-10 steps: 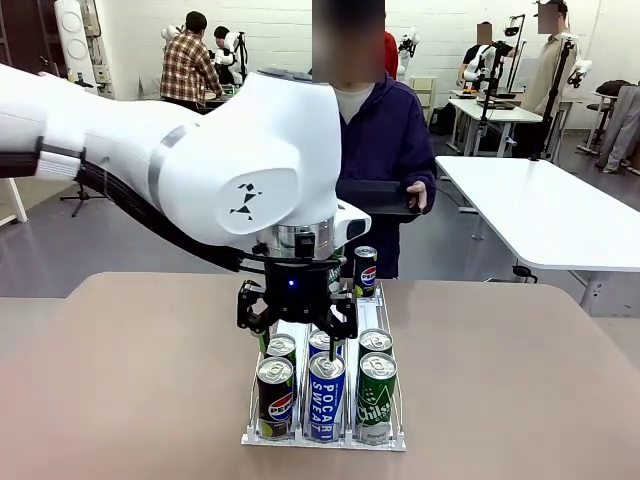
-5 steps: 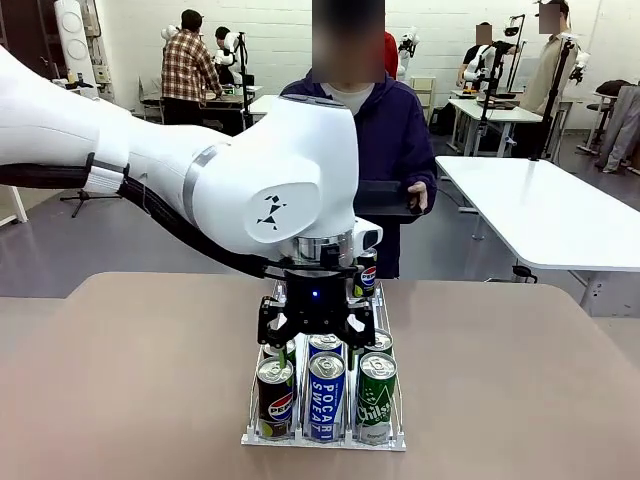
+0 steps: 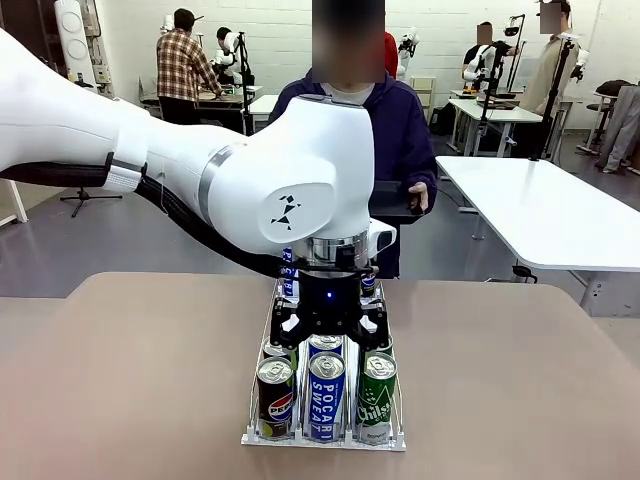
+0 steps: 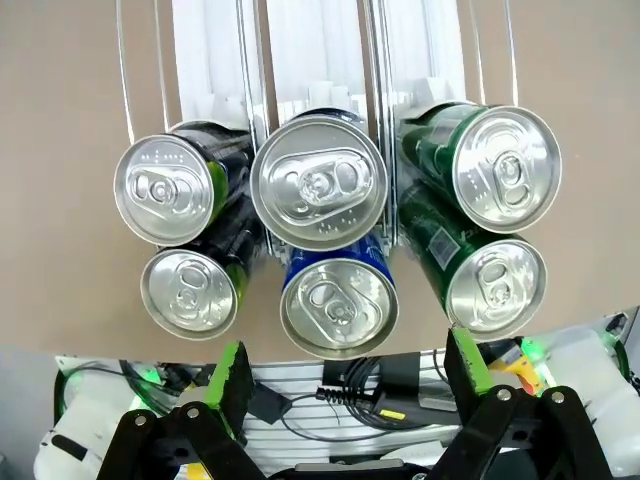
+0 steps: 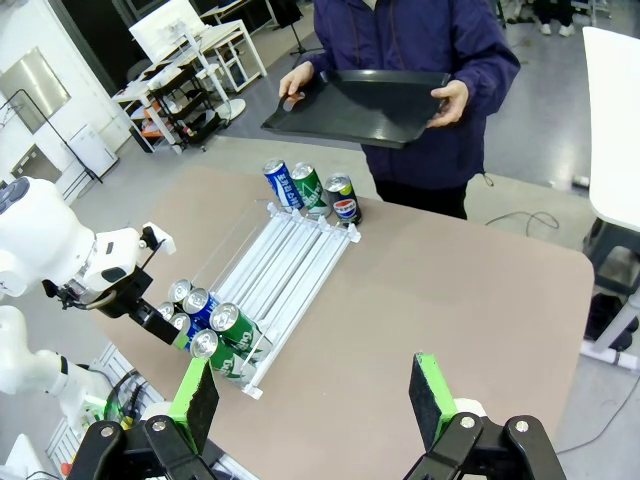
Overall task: Retrieve and hand over the desired beverage to the person.
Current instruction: Pick up a can of the same type that the person held from the Automatic Can Dispenser.
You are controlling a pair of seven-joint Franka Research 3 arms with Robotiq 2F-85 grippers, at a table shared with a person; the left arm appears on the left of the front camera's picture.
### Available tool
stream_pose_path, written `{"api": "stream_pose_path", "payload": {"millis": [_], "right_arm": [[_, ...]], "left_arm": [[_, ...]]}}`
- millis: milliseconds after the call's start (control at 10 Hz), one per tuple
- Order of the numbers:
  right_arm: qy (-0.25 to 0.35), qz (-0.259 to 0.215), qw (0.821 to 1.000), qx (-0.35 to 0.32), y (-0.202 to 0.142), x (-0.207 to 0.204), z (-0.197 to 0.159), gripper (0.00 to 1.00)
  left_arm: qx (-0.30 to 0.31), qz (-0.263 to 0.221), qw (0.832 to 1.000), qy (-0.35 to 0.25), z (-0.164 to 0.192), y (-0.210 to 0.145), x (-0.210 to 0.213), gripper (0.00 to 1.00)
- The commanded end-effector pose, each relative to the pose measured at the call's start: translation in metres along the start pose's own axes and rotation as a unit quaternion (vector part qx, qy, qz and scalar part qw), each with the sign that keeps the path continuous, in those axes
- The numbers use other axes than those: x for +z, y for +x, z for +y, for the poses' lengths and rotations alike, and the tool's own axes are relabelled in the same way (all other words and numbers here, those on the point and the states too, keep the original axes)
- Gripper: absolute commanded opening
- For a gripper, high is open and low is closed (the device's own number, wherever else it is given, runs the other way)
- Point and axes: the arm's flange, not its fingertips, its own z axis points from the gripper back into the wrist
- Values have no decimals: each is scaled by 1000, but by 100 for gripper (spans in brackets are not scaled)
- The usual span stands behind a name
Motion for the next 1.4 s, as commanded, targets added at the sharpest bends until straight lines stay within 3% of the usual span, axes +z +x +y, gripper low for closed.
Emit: {"api": "stream_pose_path", "payload": {"millis": [0, 1300], "right_arm": [[14, -3, 1000, 4, -1, -1, 0, 100], [14, -3, 1000, 4, -1, -1, 0, 100]], "left_arm": [[-7, -17, 1000, 11, -6, 2, -2, 100], [-15, -16, 1000, 8, 4, 10, -16, 100]]}}
